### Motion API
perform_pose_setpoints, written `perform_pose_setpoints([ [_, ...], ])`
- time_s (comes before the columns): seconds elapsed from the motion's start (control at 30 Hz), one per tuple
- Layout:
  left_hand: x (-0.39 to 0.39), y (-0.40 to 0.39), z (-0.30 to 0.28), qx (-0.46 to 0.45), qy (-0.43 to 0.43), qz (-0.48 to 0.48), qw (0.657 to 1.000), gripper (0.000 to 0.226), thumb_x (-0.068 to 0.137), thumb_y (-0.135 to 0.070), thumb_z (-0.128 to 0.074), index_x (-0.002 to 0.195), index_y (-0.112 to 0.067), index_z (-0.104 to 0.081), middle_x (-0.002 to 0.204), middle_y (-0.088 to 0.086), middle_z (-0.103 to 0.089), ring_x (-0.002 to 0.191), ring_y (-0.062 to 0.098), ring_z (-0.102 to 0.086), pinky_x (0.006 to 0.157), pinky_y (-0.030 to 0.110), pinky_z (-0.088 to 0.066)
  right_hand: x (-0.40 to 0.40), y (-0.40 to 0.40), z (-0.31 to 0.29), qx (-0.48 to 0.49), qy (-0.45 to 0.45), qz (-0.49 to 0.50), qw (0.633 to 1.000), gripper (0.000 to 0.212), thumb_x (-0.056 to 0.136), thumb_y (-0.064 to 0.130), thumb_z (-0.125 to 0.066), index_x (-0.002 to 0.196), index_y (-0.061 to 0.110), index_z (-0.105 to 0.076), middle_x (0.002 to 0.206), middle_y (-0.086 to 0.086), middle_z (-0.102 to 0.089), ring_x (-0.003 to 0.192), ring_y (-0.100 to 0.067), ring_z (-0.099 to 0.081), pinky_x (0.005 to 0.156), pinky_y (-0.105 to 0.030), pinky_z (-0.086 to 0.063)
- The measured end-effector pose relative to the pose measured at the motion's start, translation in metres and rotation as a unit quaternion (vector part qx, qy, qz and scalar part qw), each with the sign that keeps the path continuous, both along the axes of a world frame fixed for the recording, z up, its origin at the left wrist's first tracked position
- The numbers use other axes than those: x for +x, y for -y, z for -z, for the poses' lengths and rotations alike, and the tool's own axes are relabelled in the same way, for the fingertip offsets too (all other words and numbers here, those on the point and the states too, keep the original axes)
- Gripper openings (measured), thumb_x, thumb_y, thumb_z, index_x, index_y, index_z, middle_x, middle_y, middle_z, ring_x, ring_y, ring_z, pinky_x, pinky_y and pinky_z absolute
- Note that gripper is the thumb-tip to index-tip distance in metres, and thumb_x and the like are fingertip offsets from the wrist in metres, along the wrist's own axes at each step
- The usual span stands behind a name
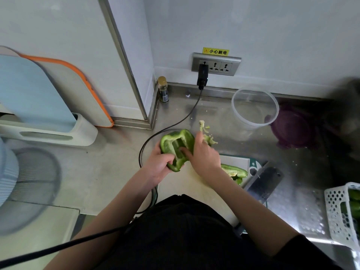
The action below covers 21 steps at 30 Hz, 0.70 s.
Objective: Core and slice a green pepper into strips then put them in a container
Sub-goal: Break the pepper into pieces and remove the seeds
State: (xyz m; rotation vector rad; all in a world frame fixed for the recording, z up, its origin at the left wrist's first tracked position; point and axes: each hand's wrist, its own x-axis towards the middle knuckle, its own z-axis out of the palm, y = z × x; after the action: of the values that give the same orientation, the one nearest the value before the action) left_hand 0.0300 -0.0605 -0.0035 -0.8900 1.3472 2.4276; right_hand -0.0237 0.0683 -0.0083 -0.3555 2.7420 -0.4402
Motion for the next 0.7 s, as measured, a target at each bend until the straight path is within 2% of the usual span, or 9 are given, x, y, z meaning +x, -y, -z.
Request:
perform_pose_setpoints([
  [0.13, 0.001, 0.007, 0.001, 0.010, -0.009, -0.007, 1.000, 0.075, 0.063, 0.026, -0.028, 0.126, -0.010, -0.047, 0.105, 0.023, -0.054, 0.097, 0.039, -0.055, 0.089, 0.061, -0.043, 0.003, 0.002, -0.005, -0.039, 0.014, -0.036, 0.998, 0.037, 0.099, 0.042, -0.040, 0.115, 0.010, -0.031, 0.087, -0.010, -0.061, 0.080, -0.036, -0.064, 0.060, -0.038, -0.046],
  [0.27, 0.002, 0.010, 0.005, 0.013, 0.006, -0.010, 1.000, 0.071, 0.070, 0.027, -0.021, 0.120, -0.015, -0.051, 0.107, 0.021, -0.057, 0.098, 0.038, -0.058, 0.086, 0.058, -0.047, 0.005, 0.003, -0.004, -0.039, 0.026, -0.072, 0.996, 0.032, 0.102, 0.037, -0.035, 0.113, 0.008, -0.031, 0.074, -0.004, -0.051, 0.070, -0.031, -0.060, 0.054, -0.036, -0.041],
  [0.33, 0.003, 0.012, 0.007, 0.017, 0.007, -0.009, 1.000, 0.071, 0.070, 0.027, -0.023, 0.115, -0.018, -0.055, 0.107, 0.020, -0.057, 0.099, 0.039, -0.057, 0.088, 0.059, -0.047, 0.003, -0.001, -0.003, -0.067, 0.062, -0.081, 0.993, 0.029, 0.102, 0.035, -0.033, 0.111, 0.007, -0.031, 0.072, -0.004, -0.050, 0.067, -0.029, -0.057, 0.055, -0.037, -0.042],
  [0.4, 0.004, 0.014, 0.010, 0.017, 0.004, -0.007, 1.000, 0.074, 0.069, 0.027, -0.023, 0.115, -0.021, -0.057, 0.105, 0.019, -0.058, 0.098, 0.038, -0.056, 0.089, 0.060, -0.045, 0.003, -0.007, -0.002, -0.127, 0.094, -0.061, 0.985, 0.023, 0.103, 0.032, -0.033, 0.109, 0.010, -0.033, 0.078, -0.004, -0.054, 0.078, -0.031, -0.059, 0.065, -0.039, -0.045],
  [0.43, 0.004, 0.014, 0.011, 0.015, -0.002, -0.005, 1.000, 0.078, 0.069, 0.027, -0.023, 0.119, -0.022, -0.056, 0.105, 0.018, -0.059, 0.097, 0.037, -0.056, 0.089, 0.059, -0.044, 0.005, -0.010, -0.002, -0.147, 0.081, -0.046, 0.985, 0.023, 0.102, 0.032, -0.033, 0.112, 0.012, -0.035, 0.088, -0.005, -0.057, 0.089, -0.029, -0.058, 0.074, -0.040, -0.045],
  [0.5, 0.004, 0.012, 0.011, 0.009, -0.023, 0.000, 1.000, 0.087, 0.067, 0.029, -0.023, 0.129, -0.025, -0.052, 0.110, 0.017, -0.058, 0.097, 0.033, -0.055, 0.084, 0.052, -0.044, 0.016, -0.012, 0.000, -0.164, -0.079, -0.031, 0.983, 0.024, 0.099, 0.035, -0.039, 0.115, 0.016, -0.041, 0.106, -0.005, -0.055, 0.101, -0.025, -0.051, 0.086, -0.041, -0.042],
  [0.57, 0.005, 0.011, 0.010, 0.007, -0.042, -0.002, 0.999, 0.091, 0.067, 0.031, -0.024, 0.134, -0.026, -0.048, 0.111, 0.015, -0.059, 0.095, 0.028, -0.057, 0.077, 0.042, -0.043, 0.031, -0.009, -0.002, -0.191, -0.177, 0.008, 0.965, 0.023, 0.093, 0.041, -0.045, 0.098, 0.018, -0.043, 0.094, -0.002, -0.053, 0.086, -0.023, -0.051, 0.073, -0.036, -0.045],
  [0.63, 0.006, 0.010, 0.008, 0.009, -0.052, -0.013, 0.999, 0.090, 0.065, 0.030, -0.027, 0.131, -0.026, -0.050, 0.105, 0.014, -0.061, 0.090, 0.025, -0.060, 0.070, 0.034, -0.042, 0.043, -0.003, -0.008, -0.177, -0.046, 0.076, 0.980, 0.036, 0.091, 0.052, -0.047, 0.090, 0.017, -0.040, 0.081, 0.003, -0.049, 0.075, -0.020, -0.051, 0.061, -0.032, -0.043],
  [0.7, 0.005, 0.009, 0.007, 0.028, -0.058, -0.023, 0.998, 0.088, 0.057, 0.023, -0.034, 0.127, -0.027, -0.053, 0.101, 0.014, -0.062, 0.087, 0.026, -0.059, 0.067, 0.033, -0.039, 0.047, 0.003, -0.007, -0.137, 0.159, 0.149, 0.966, 0.050, 0.087, 0.064, -0.045, 0.093, 0.015, -0.043, 0.081, 0.003, -0.052, 0.079, -0.022, -0.056, 0.064, -0.033, -0.043],
])
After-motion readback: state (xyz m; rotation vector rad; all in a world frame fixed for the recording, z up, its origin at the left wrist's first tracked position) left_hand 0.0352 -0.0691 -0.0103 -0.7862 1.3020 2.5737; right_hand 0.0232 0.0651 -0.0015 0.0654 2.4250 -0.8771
